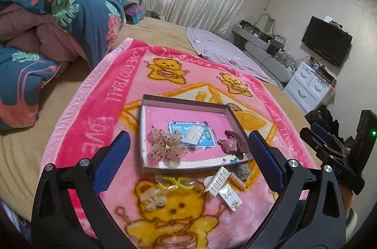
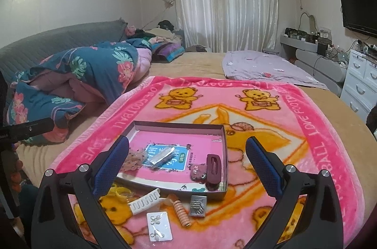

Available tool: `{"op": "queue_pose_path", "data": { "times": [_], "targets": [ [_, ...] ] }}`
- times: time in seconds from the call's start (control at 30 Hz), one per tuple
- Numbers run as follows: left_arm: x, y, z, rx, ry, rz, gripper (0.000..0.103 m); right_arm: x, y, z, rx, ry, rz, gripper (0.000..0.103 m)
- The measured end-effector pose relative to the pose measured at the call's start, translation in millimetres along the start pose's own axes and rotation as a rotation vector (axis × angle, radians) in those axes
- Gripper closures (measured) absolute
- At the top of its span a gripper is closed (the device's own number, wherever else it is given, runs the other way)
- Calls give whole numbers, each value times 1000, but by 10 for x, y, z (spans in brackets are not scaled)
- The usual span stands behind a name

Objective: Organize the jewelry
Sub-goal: 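Withdraw both tools from the pink box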

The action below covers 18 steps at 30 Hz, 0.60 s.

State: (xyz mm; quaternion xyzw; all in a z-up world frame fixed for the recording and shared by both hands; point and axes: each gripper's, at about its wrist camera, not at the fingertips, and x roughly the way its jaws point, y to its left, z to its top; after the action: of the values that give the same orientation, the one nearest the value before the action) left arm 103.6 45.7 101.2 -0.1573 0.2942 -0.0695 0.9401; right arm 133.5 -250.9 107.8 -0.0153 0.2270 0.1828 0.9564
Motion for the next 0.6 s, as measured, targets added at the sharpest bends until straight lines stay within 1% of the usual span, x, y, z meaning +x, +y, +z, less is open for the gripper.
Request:
{"op": "queue_pose_path", "data": {
  "times": [0.1,0.27,0.43,0.6],
  "targets": [
    [-76,-8,-25,2,-5,1,10,-76,25,-11,-13,1,-4,4],
    [-184,-35,-88,32,-12,48,10,-172,11,-49,-7,7,0,4],
    [-226,-5,-203,34,11,57,10,-274,-38,-130,15,30,28,4],
    [-246,0,-324,42,38,74,10,-340,-36,-188,15,42,36,4]
  ]
}}
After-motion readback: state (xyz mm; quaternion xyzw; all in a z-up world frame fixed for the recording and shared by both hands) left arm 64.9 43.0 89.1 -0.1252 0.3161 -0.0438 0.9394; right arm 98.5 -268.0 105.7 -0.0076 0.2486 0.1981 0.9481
